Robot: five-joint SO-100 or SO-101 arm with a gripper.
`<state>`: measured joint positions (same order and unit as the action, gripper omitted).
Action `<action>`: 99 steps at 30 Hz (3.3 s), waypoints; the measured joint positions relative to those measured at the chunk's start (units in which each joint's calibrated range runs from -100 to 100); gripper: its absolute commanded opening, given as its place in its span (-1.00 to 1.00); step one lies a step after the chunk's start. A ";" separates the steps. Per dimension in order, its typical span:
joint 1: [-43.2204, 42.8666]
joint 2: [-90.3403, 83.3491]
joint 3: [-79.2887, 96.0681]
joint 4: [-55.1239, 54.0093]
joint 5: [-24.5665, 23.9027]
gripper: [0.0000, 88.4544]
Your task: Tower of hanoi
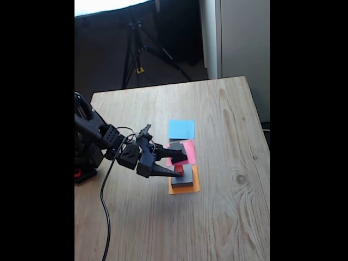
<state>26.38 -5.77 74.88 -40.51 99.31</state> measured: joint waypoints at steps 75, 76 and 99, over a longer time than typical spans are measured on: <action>0.10 19.84 0.17 -22.66 0.00 -0.63; 0.10 19.84 0.17 -22.74 0.00 -0.63; 0.10 22.32 0.96 -26.02 0.00 -0.70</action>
<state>26.48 16.55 75.84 -66.53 99.31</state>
